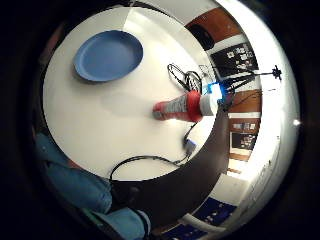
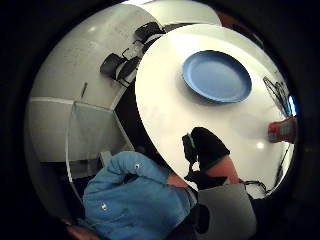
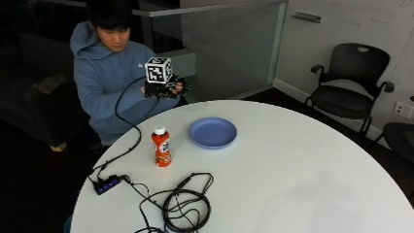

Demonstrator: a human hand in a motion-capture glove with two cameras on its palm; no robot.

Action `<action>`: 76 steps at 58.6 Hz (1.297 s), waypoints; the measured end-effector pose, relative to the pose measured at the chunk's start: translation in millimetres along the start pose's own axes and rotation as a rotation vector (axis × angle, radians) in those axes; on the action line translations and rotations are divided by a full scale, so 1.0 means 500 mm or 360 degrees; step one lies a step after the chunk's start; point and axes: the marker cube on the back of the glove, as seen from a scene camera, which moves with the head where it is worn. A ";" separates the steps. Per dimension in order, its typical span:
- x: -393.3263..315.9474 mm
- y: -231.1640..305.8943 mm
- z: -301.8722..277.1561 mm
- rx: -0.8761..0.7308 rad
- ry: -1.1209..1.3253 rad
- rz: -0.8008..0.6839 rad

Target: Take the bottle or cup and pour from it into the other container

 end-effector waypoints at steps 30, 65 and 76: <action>0.168 0.102 -0.059 0.0207 -0.0017 0.0087; 0.449 0.224 -0.056 0.0671 -0.0683 0.0190; 0.502 0.220 -0.009 0.0763 -0.0931 0.0245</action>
